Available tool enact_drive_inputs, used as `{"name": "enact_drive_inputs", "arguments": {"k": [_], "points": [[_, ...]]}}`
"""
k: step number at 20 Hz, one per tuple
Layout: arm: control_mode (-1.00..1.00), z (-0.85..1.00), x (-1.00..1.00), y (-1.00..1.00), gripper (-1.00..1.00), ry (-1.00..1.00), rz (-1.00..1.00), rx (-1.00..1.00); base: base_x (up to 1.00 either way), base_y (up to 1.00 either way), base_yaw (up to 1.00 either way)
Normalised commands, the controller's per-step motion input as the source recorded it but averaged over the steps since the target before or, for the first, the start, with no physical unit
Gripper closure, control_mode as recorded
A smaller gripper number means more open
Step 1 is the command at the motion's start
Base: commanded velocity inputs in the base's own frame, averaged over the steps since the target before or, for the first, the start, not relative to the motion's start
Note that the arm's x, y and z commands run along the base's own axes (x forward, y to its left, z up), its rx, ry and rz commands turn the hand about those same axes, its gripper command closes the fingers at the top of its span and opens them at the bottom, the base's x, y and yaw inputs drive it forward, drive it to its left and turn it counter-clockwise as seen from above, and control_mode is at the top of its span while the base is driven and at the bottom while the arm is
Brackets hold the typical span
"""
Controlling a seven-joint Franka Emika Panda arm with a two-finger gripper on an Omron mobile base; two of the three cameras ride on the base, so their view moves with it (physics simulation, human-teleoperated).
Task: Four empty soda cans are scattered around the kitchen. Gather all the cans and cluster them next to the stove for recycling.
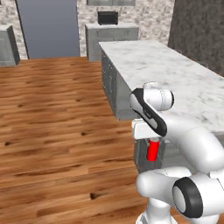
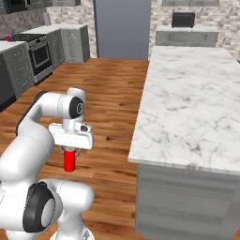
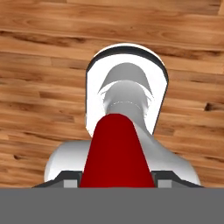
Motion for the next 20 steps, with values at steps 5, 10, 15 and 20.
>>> {"name": "enact_drive_inputs", "arguments": {"k": [5, 10, 15, 20], "points": [[1.0, 0.0, 0.0, 0.0, 1.0, 0.0, 0.0, 0.0, 0.0, 1.0, 0.0], [1.0, 0.0, 0.0, 0.0, 1.0, 0.0, 0.0, 0.0, 0.24, 1.0, 0.0], [1.0, 0.0, 0.0, 0.0, 1.0, 0.0, 0.0, 0.0, 0.63, 0.68, 0.0], [1.0, 0.0, 0.0, 0.0, 1.0, 0.0, 0.0, 0.0, 0.97, 0.07, 0.0]]}}
